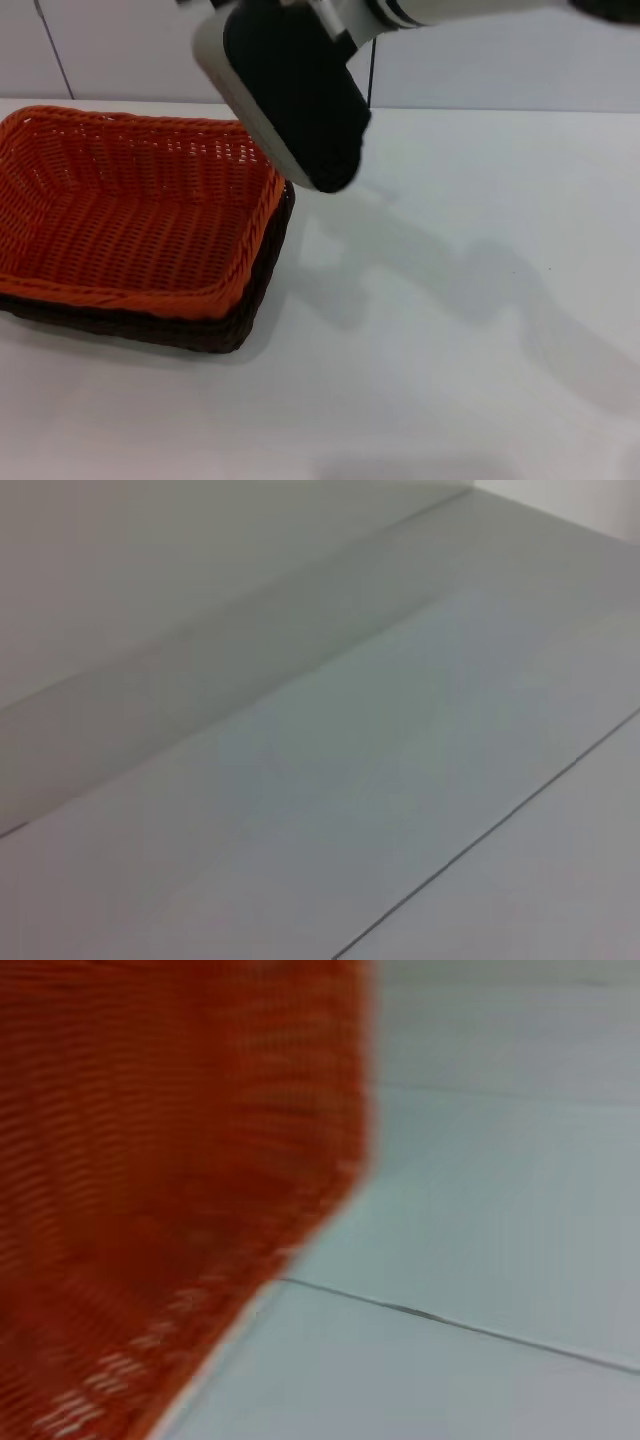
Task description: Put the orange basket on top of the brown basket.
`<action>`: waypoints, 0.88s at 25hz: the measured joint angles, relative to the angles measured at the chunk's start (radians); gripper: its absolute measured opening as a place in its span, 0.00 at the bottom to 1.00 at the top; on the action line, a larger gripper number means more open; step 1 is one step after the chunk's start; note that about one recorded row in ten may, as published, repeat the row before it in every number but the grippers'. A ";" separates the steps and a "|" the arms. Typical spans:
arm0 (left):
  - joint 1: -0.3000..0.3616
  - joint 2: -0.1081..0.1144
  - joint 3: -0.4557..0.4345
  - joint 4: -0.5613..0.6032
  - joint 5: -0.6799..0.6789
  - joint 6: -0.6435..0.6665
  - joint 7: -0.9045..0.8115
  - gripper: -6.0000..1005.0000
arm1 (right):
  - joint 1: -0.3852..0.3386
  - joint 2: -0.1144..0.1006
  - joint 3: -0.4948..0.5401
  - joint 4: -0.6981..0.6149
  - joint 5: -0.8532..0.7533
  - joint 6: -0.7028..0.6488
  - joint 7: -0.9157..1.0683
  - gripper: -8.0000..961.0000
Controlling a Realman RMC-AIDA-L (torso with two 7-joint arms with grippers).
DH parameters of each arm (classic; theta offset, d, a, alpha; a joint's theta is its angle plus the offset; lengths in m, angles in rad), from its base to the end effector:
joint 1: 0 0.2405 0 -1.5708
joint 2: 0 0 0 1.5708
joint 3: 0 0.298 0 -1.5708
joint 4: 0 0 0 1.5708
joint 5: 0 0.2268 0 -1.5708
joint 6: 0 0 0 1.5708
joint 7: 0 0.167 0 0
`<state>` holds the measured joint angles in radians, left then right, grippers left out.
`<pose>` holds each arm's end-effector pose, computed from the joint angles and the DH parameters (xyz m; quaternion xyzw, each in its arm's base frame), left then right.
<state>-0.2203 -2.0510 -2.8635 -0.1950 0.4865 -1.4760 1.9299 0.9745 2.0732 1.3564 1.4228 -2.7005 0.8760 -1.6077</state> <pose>-0.4847 0.2389 0.1502 -0.2419 -0.3229 -0.6454 0.6486 -0.0485 0.4523 -0.0872 -0.7474 -0.5652 -0.1637 0.3084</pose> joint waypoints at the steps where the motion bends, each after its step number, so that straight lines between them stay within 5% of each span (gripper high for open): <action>1: 0.002 0.000 0.007 -0.009 0.000 0.010 -0.001 0.71 | -0.027 0.003 -0.011 0.006 -0.003 -0.048 0.021 0.39; 7: 0.013 0.014 0.046 -0.024 0.001 0.059 -0.004 0.71 | -0.207 0.010 -0.147 0.055 -0.042 -0.408 0.255 0.39; 14: 0.029 0.047 0.187 -0.077 0.003 0.131 0.013 0.71 | -0.363 0.014 -0.246 0.043 -0.064 -0.742 0.472 0.39; 17: 0.031 0.060 0.243 -0.127 0.012 0.168 0.013 0.71 | -0.468 0.015 -0.294 0.018 -0.058 -0.987 0.617 0.39; 22: 0.022 0.074 0.250 -0.141 0.049 0.172 0.013 0.71 | -0.539 0.017 -0.359 -0.059 0.022 -1.225 0.735 0.39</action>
<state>-0.1979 -1.9769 -2.6134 -0.3357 0.5356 -1.3042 1.9432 0.4351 2.0901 0.9974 1.3643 -2.6780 -0.3492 -0.8729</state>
